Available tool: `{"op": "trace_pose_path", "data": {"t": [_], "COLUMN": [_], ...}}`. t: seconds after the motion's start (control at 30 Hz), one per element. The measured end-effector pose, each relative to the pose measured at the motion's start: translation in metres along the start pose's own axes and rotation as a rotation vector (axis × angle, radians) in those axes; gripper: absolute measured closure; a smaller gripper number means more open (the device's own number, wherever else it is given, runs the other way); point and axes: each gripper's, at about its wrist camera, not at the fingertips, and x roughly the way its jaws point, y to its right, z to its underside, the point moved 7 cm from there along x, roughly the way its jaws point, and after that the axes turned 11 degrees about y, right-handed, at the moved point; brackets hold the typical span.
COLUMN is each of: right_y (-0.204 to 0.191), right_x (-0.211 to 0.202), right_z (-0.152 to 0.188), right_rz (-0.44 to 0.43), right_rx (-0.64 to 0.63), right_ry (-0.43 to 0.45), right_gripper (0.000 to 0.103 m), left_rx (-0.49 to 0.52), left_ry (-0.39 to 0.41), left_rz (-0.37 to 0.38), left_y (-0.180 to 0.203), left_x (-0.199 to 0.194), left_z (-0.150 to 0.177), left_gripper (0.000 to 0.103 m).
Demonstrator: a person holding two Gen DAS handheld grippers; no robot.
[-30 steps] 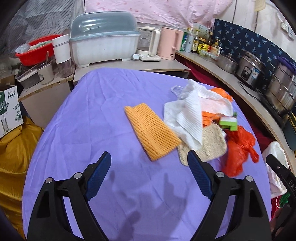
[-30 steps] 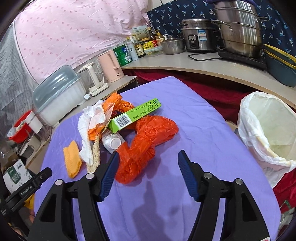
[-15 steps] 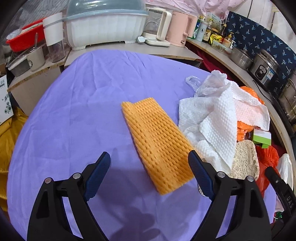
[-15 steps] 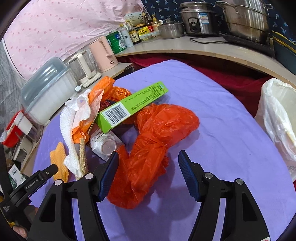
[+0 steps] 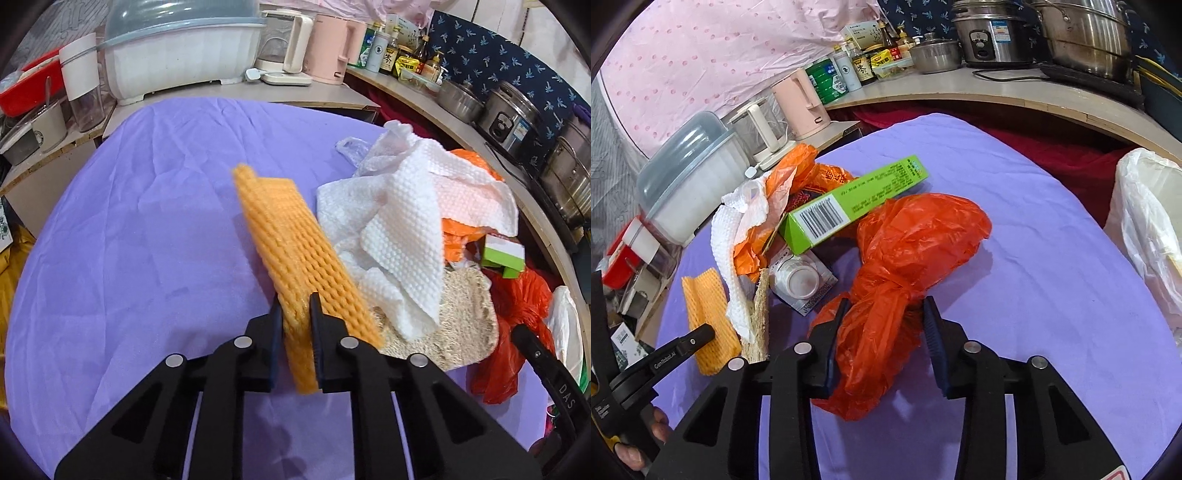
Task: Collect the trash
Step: 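Carry the mesh sleeve and orange plastic bag with both tools over the bin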
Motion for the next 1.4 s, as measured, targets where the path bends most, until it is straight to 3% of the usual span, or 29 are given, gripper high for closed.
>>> {"op": "trace_pose_path", "data": {"t": [0.33,0.8,1.4], "right_y": [0.03,0.086,0.228], "right_x": [-0.053,-0.132,-0.209], "right_z": [-0.009,-0.017,-0.023], "right_rz": [0.004,0.028,0.18], "right_rx": [0.026,0.052,0.188], "right_ry": [0.065,0.162,0.254], "right_gripper": [0.069,0.069,0.069], "left_rx": [0.039,0.156,0.336], "left_ry": [0.058,0.094,0.065], "left_rz": [0.061,0.188,0.378], "left_y": [0.037,0.134,0.291], "left_x": [-0.054,-0.123,-0.163], "left_z": [0.001,0.03,0.086], "left_gripper": [0.092,0.092,0.092]}}
